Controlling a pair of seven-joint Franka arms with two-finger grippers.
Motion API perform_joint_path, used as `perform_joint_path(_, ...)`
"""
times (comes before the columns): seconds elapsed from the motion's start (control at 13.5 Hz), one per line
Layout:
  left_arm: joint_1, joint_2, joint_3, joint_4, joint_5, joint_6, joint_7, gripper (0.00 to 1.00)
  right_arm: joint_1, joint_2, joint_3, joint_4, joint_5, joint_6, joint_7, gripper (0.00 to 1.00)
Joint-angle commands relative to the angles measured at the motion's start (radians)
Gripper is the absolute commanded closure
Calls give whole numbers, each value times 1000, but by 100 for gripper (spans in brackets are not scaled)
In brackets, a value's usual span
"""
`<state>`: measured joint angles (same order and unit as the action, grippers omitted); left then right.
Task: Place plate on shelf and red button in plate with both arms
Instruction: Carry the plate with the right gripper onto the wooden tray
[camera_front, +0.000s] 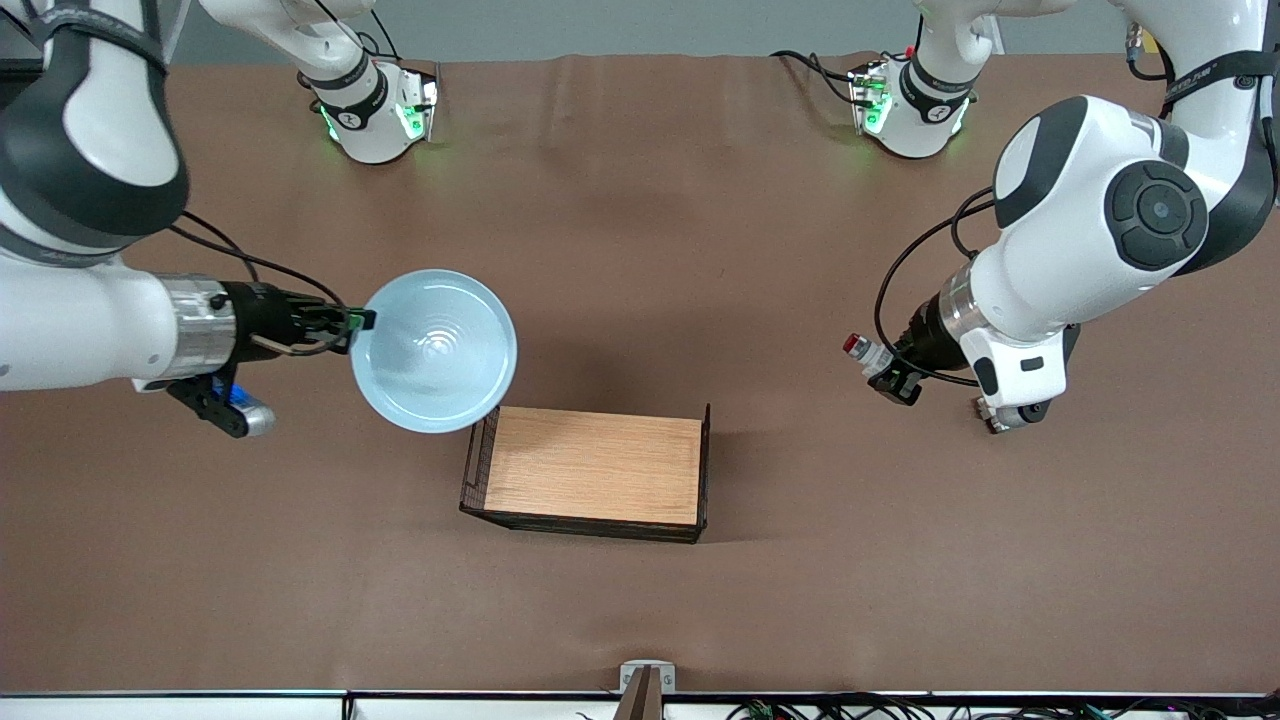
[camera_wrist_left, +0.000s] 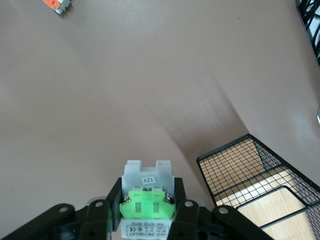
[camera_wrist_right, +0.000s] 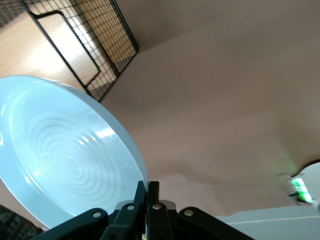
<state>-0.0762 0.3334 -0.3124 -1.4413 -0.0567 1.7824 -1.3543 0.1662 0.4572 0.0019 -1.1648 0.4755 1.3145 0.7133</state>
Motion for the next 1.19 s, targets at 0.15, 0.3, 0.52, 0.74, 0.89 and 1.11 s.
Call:
perform_joint_path(0.15, -2, -1, -5, 19, -14, -21, -28, 100, 96, -3, -40, -66, 25, 161, 103, 100)
perform_joint_path(0.3, -8, -4, -13, 19, -15, -21, -78, 100, 194, -14, -109, -117, 26, 244, 139, 100)
perform_joint_path(0.52, -13, 2, -43, 120, -40, -89, -179, 100, 314, -15, -193, -177, 46, 357, 184, 100)
perform_joint_path(0.74, -25, 3, -51, 127, -40, -90, -212, 100, 375, -22, -227, -229, 103, 469, 291, 100)
perform_joint_path(0.89, -34, 7, -50, 127, -40, -89, -215, 100, 403, -40, -240, -275, 120, 529, 311, 100)
perform_joint_path(1.11, -46, 10, -50, 133, -43, -74, -258, 100, 449, -83, -247, -386, 121, 687, 346, 100)
